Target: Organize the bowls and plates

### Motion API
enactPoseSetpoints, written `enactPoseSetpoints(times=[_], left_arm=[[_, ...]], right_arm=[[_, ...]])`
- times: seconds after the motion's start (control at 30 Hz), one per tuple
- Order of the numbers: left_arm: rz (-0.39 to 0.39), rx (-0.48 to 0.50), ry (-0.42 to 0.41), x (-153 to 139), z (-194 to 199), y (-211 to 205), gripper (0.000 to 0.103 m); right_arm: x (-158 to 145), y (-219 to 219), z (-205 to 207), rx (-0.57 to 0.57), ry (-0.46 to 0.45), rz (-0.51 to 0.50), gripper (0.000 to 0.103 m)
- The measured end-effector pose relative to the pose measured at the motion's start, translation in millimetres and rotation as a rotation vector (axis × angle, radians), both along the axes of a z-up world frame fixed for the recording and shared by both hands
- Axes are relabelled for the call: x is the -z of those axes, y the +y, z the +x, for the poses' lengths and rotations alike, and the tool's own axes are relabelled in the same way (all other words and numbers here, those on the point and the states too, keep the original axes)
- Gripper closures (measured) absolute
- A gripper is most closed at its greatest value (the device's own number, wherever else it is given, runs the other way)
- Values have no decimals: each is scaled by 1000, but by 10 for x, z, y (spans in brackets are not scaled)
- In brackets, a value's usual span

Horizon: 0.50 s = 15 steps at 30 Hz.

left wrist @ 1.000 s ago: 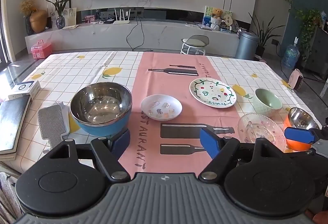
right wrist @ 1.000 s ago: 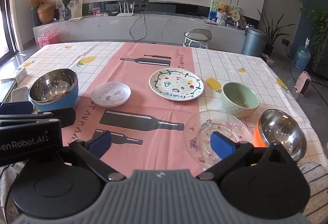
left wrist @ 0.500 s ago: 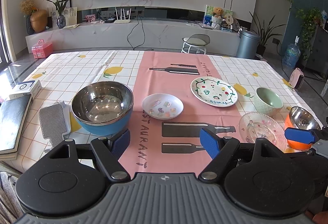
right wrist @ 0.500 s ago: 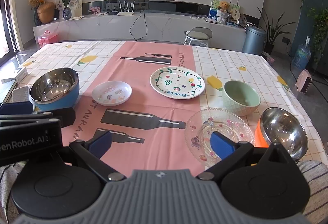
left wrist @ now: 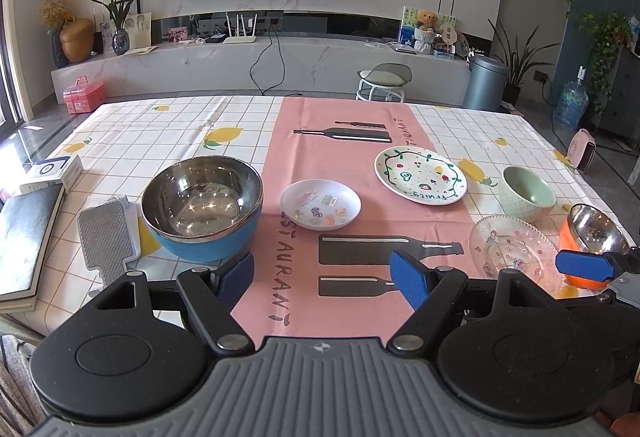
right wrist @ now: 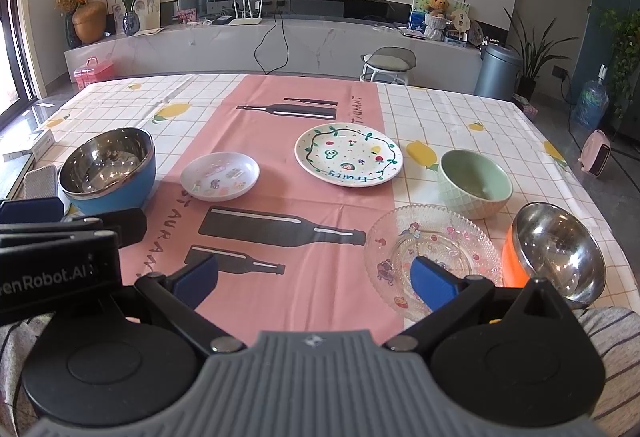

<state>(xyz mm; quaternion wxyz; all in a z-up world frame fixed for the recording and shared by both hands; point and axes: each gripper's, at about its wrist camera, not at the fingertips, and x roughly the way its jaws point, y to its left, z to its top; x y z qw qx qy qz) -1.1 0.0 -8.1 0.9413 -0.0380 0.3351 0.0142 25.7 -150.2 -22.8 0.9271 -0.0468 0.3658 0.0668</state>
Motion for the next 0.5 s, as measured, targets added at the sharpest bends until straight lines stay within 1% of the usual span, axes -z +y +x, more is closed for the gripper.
enactPoseSetpoints(times=[0.5], left_arm=[[3, -1, 1, 5, 1, -6, 12]], right_arm=[[23, 18, 5, -3, 7, -4, 3]])
